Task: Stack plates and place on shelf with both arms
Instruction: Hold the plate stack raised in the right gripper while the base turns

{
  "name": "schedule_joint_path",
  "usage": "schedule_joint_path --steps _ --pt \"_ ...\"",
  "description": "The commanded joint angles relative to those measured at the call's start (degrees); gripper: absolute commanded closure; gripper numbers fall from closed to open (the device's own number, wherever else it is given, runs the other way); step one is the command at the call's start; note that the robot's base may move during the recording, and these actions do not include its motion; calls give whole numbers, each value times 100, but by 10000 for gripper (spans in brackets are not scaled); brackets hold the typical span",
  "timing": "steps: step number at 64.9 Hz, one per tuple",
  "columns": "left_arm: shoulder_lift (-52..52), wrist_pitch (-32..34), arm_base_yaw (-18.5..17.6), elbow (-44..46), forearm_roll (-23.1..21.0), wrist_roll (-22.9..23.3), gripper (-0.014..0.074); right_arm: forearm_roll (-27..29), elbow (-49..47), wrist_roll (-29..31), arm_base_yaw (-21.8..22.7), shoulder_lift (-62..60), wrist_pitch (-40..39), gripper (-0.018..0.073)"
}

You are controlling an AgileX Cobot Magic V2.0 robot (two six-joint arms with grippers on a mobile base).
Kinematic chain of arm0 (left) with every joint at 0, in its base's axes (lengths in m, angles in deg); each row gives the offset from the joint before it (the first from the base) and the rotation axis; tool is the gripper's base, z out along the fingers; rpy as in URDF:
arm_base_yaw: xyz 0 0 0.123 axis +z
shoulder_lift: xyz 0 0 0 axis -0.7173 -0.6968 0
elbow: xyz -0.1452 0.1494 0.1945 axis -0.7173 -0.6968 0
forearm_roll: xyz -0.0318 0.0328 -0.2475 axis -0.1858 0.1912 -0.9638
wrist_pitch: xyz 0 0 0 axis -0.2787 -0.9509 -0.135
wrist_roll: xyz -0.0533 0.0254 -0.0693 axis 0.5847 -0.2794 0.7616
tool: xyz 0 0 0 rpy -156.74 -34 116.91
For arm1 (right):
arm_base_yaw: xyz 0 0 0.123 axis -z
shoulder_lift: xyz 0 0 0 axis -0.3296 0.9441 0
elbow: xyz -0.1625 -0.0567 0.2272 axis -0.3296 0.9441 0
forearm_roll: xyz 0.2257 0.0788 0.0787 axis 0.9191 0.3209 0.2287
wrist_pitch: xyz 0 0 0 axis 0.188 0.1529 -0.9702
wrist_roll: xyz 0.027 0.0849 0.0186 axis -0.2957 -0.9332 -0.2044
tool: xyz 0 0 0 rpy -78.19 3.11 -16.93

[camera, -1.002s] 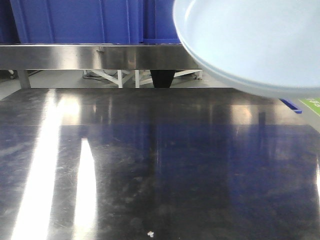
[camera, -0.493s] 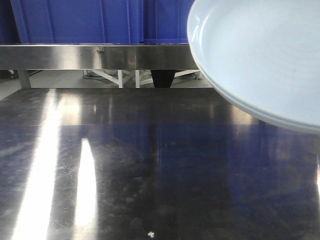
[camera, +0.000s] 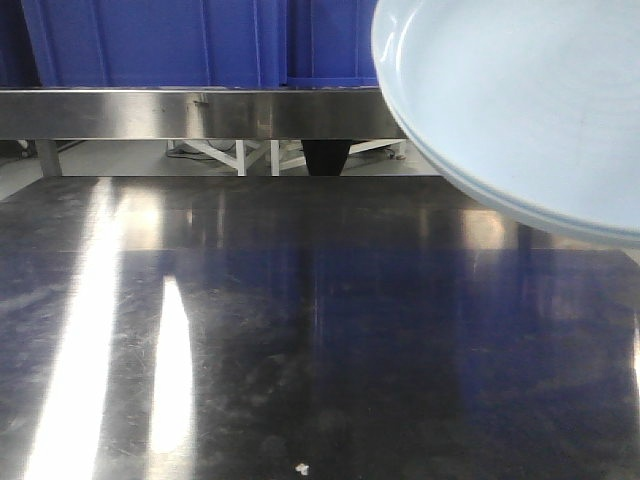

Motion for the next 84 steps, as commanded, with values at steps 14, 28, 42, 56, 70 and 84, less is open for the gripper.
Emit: schedule_joint_path --steps 14,28,42,56,70,84 --pt "13 471 -10 175 38 55 513 61 -177 12 37 -13 -553 544" --pt "13 471 -10 175 38 55 513 61 -177 12 37 -13 -553 544" --pt "13 471 -10 175 38 55 513 61 -177 12 37 -13 -553 544" --pt "13 471 -10 175 38 55 513 61 -177 12 37 -13 -553 544" --pt "13 471 -10 175 38 55 513 61 -177 12 37 -13 -553 544" --pt "13 471 -10 175 38 55 513 61 -177 12 37 -13 -553 544"
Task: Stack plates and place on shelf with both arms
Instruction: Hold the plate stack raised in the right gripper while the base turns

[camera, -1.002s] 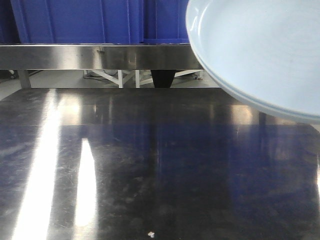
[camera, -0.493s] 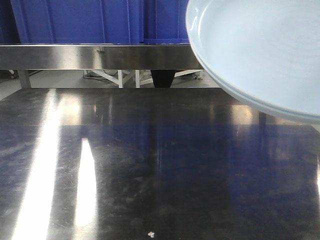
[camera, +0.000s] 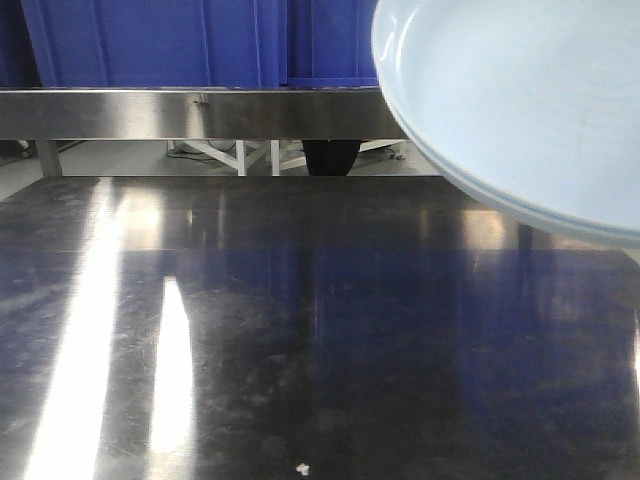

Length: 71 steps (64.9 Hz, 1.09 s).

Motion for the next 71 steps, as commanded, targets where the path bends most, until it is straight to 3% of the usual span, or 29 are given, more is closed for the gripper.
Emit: schedule_joint_path --steps 1,71 --pt "13 471 -10 175 38 55 513 61 -177 12 37 -13 -553 544" --pt "13 471 -10 175 38 55 513 61 -177 12 37 -13 -553 544"
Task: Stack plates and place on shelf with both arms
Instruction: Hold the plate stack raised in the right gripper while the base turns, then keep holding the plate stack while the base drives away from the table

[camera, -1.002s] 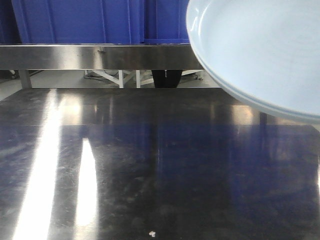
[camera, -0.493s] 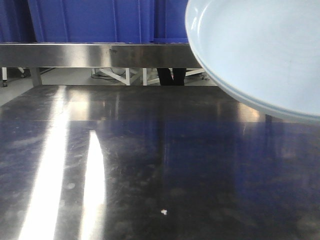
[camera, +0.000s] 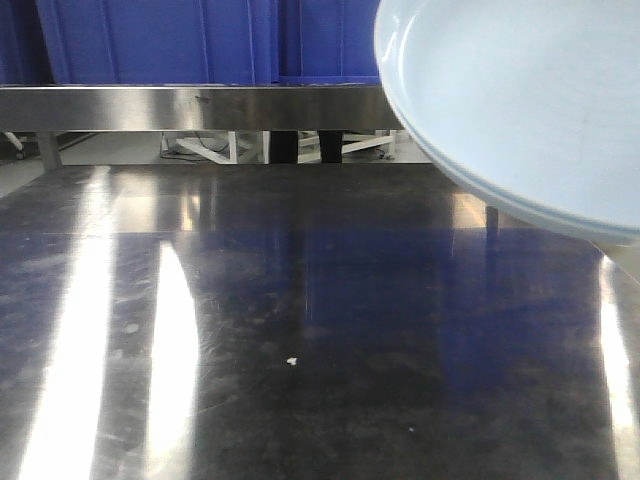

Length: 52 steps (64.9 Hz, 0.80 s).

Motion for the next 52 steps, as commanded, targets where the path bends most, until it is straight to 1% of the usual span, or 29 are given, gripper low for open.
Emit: schedule_joint_path --steps 1,52 --pt "13 471 -10 175 38 55 513 61 -177 12 27 -8 -553 544" --pt "13 471 -10 175 38 55 513 61 -177 12 27 -8 -553 544"
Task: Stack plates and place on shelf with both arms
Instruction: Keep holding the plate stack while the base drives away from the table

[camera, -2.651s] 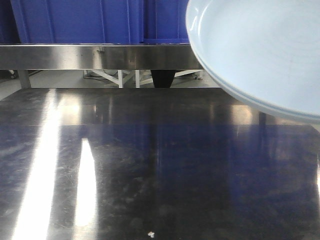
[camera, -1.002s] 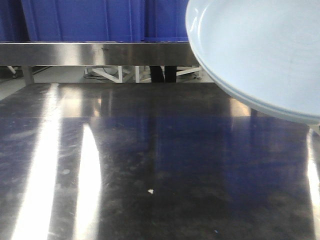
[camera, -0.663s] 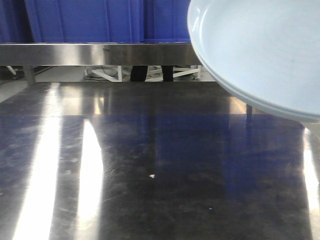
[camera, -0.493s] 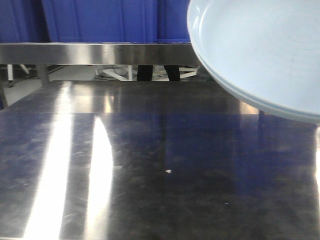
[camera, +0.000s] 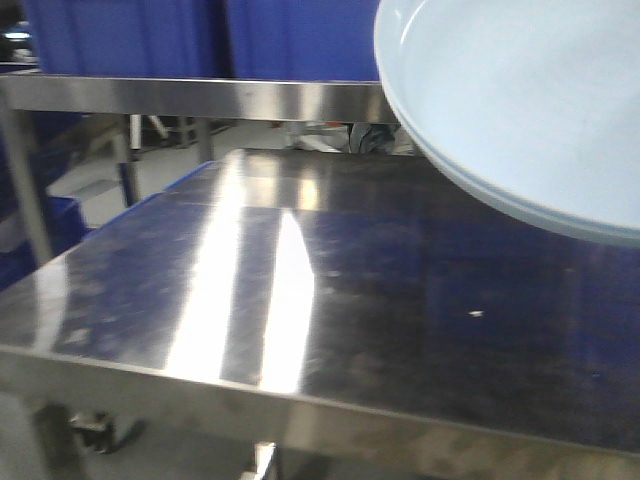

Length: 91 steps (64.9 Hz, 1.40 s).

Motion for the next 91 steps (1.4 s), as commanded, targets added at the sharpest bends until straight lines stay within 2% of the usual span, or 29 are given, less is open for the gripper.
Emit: schedule_joint_path --steps 1,91 --pt "13 471 -10 175 38 55 513 61 -177 12 27 -8 -553 544" --pt "13 471 -10 175 38 55 513 61 -177 12 27 -8 -547 544"
